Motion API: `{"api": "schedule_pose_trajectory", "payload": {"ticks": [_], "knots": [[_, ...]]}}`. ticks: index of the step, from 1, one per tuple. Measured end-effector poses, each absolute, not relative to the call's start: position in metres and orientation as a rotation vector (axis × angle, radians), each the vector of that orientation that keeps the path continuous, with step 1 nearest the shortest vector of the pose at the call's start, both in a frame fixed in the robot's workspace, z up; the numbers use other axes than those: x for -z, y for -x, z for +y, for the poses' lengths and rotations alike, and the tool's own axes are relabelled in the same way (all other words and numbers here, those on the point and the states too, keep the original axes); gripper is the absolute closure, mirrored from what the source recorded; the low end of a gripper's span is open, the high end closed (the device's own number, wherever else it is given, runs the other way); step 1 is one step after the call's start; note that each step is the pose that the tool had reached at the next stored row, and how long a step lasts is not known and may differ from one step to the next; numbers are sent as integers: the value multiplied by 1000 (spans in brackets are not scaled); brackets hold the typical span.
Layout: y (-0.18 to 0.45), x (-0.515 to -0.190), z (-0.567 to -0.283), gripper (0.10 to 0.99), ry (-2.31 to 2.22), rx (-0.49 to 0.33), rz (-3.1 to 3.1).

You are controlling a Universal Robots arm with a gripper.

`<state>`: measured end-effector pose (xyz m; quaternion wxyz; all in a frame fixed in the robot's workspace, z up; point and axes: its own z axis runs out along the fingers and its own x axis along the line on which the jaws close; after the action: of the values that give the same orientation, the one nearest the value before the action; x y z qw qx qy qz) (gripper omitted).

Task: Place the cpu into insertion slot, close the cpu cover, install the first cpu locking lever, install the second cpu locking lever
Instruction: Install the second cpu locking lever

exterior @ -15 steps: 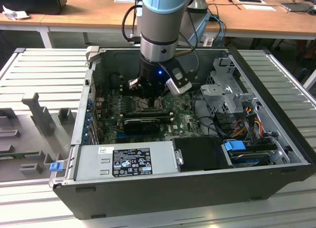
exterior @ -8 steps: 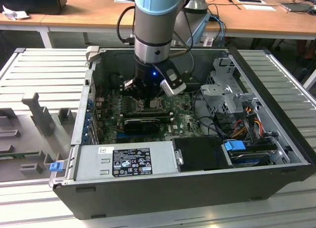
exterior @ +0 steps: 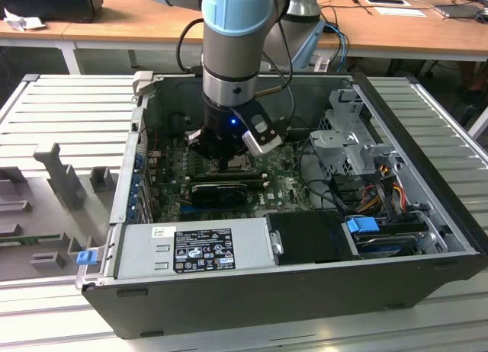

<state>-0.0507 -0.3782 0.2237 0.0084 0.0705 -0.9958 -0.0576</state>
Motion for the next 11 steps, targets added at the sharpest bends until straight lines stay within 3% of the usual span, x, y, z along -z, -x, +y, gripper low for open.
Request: {"api": "schedule_pose_trajectory", "payload": {"ticks": [5, 11], "knots": [[58, -222, -383, 980, -222, 256, -3110], [61, -217, -388, 980, -220, 288, -3109]]}}
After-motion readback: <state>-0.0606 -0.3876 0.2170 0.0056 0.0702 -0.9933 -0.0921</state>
